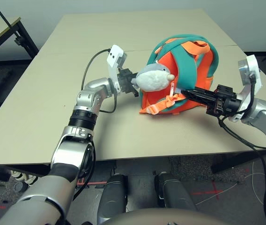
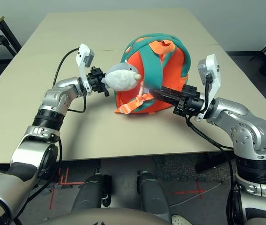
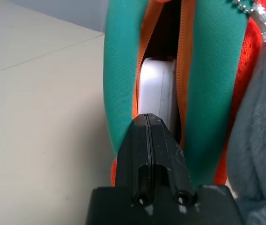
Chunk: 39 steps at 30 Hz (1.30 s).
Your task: Put the pencil case into the backpack and zip it.
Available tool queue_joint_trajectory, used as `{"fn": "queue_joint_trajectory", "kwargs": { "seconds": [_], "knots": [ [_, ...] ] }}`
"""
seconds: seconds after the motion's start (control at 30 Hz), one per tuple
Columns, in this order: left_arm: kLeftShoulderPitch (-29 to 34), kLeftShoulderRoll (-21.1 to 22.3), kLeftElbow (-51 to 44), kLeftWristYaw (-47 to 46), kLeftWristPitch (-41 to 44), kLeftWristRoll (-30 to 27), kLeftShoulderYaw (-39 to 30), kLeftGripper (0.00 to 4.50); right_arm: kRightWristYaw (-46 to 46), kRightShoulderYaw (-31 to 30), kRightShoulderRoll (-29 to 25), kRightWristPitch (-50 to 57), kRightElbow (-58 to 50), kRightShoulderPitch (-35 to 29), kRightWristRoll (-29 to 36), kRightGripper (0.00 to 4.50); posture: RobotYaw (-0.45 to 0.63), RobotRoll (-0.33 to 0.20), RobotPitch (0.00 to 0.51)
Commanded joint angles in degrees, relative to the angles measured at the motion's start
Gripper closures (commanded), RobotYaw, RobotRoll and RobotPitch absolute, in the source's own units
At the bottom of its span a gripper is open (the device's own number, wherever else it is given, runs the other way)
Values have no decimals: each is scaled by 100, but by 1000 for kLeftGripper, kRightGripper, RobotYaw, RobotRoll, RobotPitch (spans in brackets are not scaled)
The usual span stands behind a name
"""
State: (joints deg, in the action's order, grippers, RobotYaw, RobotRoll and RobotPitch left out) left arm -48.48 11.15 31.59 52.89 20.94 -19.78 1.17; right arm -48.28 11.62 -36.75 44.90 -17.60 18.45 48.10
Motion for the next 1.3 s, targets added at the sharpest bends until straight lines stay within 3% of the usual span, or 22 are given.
{"fn": "queue_joint_trajectory", "kwargs": {
  "seconds": [0.03, 0.37, 0.47, 0.77, 1.0, 1.3],
  "knots": [
    [113, -203, -261, -10, 52, 87, 237, 4491, -123, -126, 65, -69, -184, 82, 118, 4500, -151, 0, 76],
    [365, 347, -1150, 69, 554, -355, -242, 4491, -210, -251, 75, -182, -72, 94, -21, 4500, -140, 0, 73],
    [512, 749, -1472, 65, 808, -435, -384, 3538, -226, -246, 78, -210, -79, 61, -41, 4500, -141, 0, 71],
    [1225, 1992, -2753, 187, 1700, -786, -617, 86, -292, -323, 132, -259, 7, 103, -129, 4500, -116, 0, 66],
    [1595, 2497, -3877, 92, 2578, -1469, -959, 38, -393, -419, 179, -335, 158, 209, -241, 4500, -94, 0, 64],
    [1412, 2604, -4502, -99, 3075, -2034, -988, 38, -455, -525, 245, -401, 245, 256, -306, 4500, -81, 0, 66]
  ]
}}
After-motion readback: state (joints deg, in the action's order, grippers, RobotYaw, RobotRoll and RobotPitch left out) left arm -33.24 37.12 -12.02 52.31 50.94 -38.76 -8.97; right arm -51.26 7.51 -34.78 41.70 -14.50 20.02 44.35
